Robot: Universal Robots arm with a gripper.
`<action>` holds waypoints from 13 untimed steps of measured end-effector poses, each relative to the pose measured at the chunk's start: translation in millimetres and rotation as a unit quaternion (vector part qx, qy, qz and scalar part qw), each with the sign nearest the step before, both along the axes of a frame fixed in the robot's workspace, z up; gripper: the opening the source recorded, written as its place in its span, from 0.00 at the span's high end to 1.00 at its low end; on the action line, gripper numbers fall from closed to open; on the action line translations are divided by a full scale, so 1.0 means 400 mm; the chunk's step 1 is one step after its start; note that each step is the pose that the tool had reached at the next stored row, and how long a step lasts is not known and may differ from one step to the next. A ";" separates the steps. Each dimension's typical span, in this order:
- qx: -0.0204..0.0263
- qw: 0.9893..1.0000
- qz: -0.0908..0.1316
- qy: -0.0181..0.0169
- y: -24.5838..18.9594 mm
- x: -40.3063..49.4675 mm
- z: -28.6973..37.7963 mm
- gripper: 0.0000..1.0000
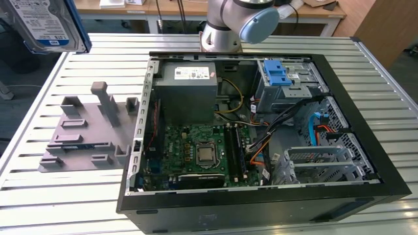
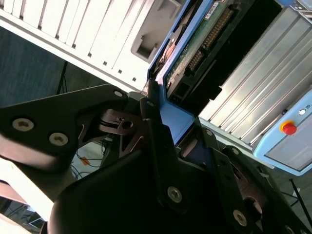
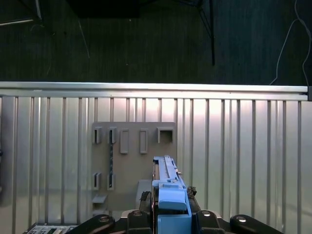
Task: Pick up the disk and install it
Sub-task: 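Pick up the disk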
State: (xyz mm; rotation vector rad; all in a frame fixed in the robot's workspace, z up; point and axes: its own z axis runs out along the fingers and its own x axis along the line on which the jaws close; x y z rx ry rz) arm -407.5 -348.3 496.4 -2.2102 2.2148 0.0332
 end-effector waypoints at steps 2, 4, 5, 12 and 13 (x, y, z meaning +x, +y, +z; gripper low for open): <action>0.000 1.000 0.000 0.000 0.000 0.003 0.000 0.64; 0.000 1.000 0.000 0.000 0.000 0.003 0.000 0.64; 0.000 1.000 0.000 0.000 0.000 0.003 0.000 0.64; 0.000 1.000 0.000 0.000 -0.018 0.004 0.000 0.64; 0.000 1.000 0.000 0.000 -0.022 0.004 0.000 0.64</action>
